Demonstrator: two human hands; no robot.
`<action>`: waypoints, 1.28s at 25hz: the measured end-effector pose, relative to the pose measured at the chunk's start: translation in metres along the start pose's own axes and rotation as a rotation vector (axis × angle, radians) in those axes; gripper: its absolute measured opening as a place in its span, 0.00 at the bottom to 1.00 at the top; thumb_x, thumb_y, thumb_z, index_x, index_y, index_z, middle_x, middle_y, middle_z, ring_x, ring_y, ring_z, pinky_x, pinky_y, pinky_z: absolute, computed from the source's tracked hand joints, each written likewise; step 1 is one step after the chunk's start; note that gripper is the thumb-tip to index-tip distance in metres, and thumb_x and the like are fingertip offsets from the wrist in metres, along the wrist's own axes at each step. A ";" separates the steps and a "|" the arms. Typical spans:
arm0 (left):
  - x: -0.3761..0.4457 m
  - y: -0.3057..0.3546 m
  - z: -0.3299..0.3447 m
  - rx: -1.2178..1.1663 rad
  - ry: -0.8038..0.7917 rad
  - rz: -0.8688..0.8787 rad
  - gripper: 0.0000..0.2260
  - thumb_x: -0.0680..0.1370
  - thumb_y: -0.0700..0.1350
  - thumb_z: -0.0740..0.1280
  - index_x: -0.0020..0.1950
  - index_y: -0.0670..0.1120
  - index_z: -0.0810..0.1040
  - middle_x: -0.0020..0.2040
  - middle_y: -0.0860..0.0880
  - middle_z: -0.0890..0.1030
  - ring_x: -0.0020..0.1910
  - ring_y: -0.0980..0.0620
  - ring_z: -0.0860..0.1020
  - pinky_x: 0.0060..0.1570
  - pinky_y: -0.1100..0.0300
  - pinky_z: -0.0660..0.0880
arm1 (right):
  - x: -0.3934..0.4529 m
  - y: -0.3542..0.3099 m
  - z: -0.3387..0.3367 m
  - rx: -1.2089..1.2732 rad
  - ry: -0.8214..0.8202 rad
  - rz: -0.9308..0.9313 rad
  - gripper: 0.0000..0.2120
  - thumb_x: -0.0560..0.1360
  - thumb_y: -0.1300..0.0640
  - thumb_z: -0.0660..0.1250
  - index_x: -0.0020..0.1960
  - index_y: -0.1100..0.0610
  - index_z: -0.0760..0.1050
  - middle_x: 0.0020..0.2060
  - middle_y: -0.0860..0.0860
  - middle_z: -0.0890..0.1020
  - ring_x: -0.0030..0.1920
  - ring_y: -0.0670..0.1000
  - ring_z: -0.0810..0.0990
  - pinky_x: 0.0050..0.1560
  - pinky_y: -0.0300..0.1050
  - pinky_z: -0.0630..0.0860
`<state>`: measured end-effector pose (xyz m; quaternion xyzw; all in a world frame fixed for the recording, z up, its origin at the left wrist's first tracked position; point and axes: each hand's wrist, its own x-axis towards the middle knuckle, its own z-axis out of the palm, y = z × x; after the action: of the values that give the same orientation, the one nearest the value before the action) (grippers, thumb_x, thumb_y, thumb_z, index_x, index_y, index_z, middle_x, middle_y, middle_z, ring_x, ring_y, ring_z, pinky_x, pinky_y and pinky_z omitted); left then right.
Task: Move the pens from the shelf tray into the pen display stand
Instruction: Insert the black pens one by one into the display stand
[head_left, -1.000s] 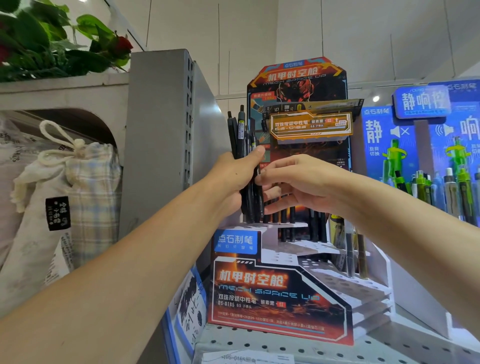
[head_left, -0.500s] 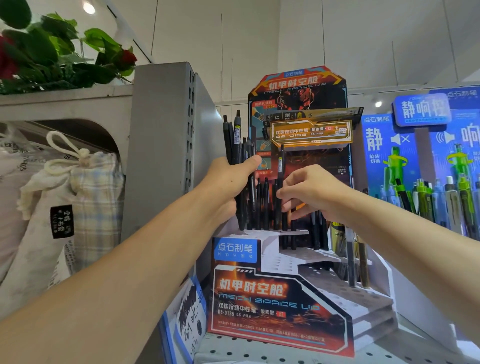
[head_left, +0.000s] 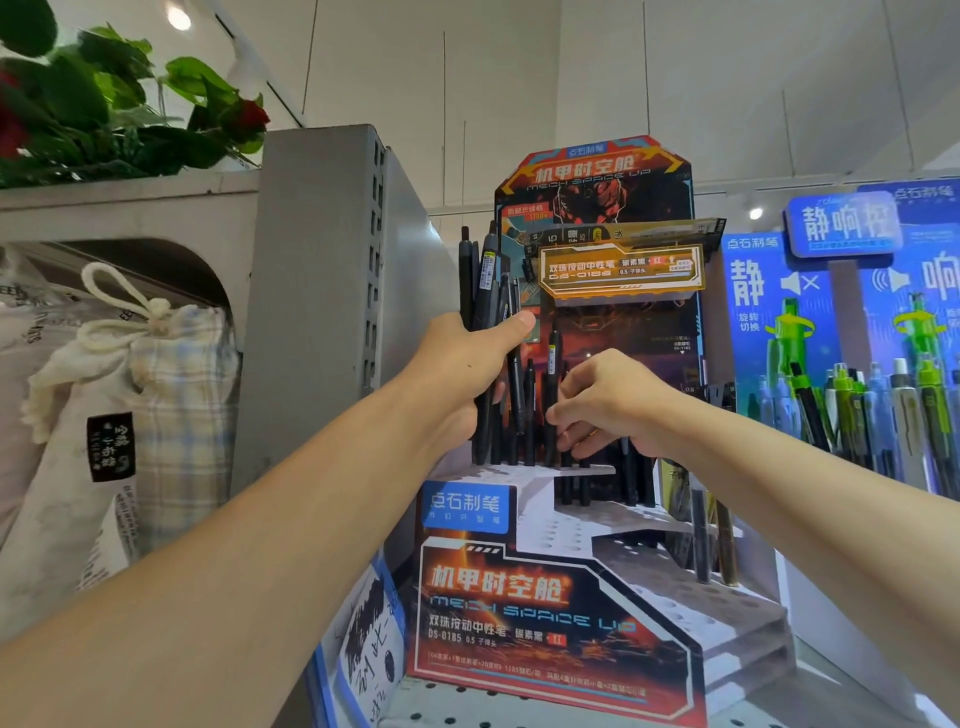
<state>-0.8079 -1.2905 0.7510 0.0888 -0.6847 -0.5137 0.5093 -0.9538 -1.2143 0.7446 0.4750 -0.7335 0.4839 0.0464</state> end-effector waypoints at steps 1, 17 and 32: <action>0.000 0.000 0.000 -0.010 -0.005 0.000 0.13 0.80 0.48 0.71 0.59 0.41 0.80 0.39 0.48 0.83 0.24 0.59 0.77 0.24 0.67 0.73 | 0.000 0.001 0.001 -0.017 -0.019 0.011 0.03 0.74 0.67 0.73 0.44 0.64 0.79 0.38 0.62 0.86 0.37 0.57 0.87 0.38 0.51 0.85; -0.001 -0.001 -0.009 -0.061 -0.037 0.015 0.06 0.80 0.44 0.71 0.53 0.43 0.80 0.39 0.48 0.86 0.20 0.63 0.73 0.25 0.67 0.72 | 0.000 -0.004 0.012 -0.343 -0.115 0.167 0.08 0.73 0.61 0.73 0.44 0.68 0.84 0.30 0.54 0.82 0.26 0.50 0.68 0.26 0.38 0.64; 0.004 0.000 -0.002 -0.033 -0.021 0.000 0.08 0.77 0.44 0.74 0.53 0.41 0.82 0.24 0.53 0.77 0.18 0.61 0.73 0.22 0.68 0.72 | -0.013 -0.028 -0.020 0.236 -0.260 -0.106 0.09 0.81 0.55 0.65 0.48 0.58 0.80 0.37 0.52 0.85 0.31 0.47 0.78 0.29 0.38 0.71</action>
<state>-0.8082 -1.2942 0.7532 0.0749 -0.6815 -0.5258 0.5035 -0.9337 -1.1926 0.7672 0.5739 -0.6453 0.4979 -0.0794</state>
